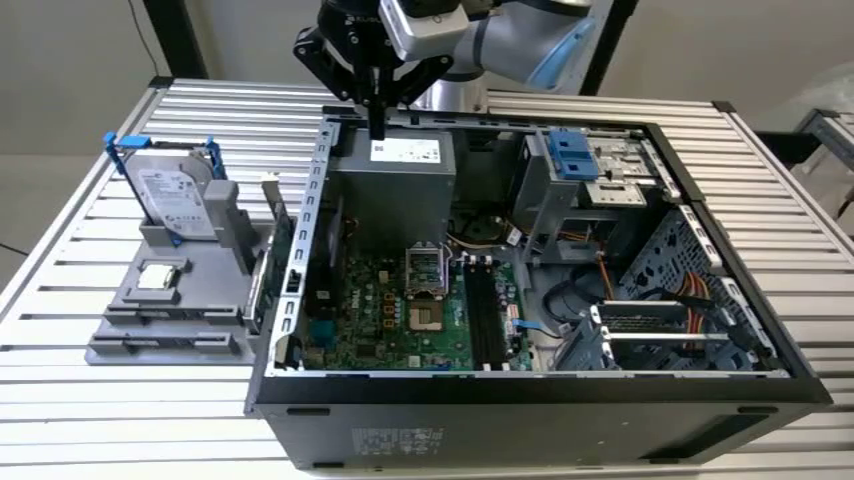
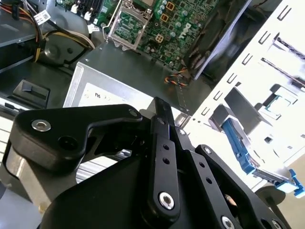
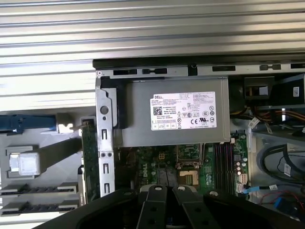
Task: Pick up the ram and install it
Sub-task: 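Reach for the ram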
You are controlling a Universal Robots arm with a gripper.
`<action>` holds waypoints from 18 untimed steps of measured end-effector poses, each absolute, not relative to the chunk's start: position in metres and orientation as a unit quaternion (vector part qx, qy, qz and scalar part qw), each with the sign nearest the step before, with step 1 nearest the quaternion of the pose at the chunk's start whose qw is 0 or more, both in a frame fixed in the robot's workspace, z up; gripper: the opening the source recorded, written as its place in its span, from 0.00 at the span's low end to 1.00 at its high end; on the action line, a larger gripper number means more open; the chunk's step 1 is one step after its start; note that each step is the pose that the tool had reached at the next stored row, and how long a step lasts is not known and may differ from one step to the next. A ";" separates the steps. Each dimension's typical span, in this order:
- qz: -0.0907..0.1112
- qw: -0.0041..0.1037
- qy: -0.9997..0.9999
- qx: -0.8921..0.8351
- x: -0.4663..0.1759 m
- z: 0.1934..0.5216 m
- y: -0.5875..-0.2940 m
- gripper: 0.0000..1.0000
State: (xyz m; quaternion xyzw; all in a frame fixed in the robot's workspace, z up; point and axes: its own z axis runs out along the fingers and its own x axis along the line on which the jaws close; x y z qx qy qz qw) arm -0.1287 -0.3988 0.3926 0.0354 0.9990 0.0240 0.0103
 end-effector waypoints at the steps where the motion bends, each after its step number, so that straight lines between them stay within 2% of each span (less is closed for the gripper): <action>1: 0.024 0.010 0.999 0.035 -0.129 0.393 -0.399 0.00; 18: 0.024 0.010 0.999 0.035 -0.137 0.393 -0.399 0.00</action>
